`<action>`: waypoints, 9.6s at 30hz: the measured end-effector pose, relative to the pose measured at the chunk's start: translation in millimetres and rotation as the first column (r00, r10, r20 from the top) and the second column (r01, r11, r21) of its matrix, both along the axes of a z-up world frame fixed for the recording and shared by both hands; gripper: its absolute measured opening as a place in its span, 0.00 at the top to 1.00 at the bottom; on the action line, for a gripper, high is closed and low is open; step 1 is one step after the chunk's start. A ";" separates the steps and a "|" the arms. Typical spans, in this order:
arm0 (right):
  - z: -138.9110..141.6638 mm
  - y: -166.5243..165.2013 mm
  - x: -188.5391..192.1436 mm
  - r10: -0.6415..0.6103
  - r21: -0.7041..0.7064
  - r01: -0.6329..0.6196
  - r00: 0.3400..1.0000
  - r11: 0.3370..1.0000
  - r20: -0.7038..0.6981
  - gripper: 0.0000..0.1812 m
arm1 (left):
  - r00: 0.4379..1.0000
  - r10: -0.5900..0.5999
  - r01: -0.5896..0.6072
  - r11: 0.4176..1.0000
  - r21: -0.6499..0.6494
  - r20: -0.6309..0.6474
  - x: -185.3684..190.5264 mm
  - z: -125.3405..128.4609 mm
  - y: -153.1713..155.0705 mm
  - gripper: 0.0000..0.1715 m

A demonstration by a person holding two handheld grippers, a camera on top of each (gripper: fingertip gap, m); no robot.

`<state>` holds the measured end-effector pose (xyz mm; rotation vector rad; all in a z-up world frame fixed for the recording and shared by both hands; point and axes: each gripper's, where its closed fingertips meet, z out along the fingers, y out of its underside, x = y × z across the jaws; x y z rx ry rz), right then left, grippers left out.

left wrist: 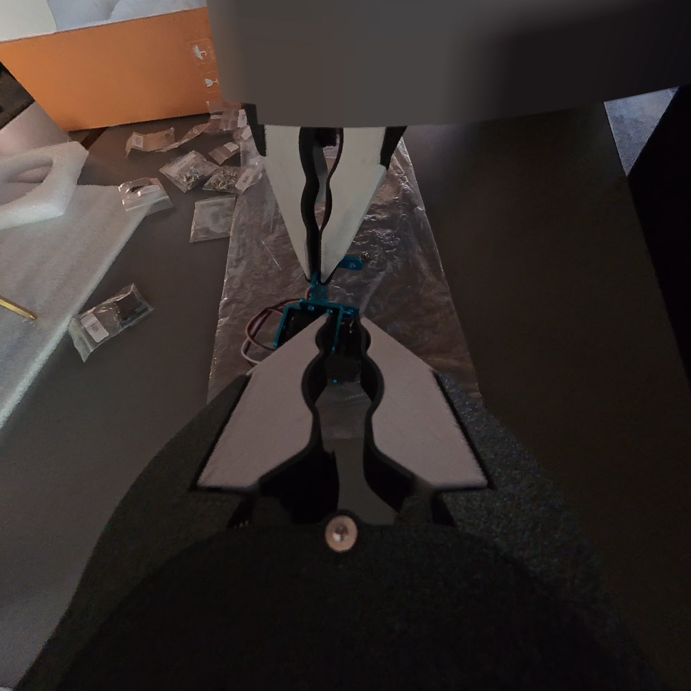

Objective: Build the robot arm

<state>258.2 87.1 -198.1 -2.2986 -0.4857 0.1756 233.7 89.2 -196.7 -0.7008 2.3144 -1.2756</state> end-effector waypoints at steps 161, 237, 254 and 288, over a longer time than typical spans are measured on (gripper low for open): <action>-46.1 -81.3 13.1 0.242 -0.406 -0.163 0.958 0.899 0.152 0.95 | 0.947 0.297 -0.317 0.928 -0.195 -0.127 -40.3 9.0 6.1 0.84; 11.0 12.5 -25.0 0.452 -0.080 -0.464 0.882 0.882 -0.135 0.96 | 0.908 0.362 -0.410 0.871 -0.272 -0.211 -28.6 6.7 -20.3 0.67; 10.2 7.4 -29.4 0.486 -0.089 -0.499 0.863 0.862 -0.136 0.97 | 0.908 0.366 -0.412 0.870 -0.272 -0.205 -27.2 8.3 -20.9 0.67; 4.5 4.7 -35.6 0.376 -0.166 -0.486 0.815 0.858 -0.440 0.97 | 0.904 0.384 -0.423 0.866 -0.267 -0.188 -26.7 6.8 -22.5 0.67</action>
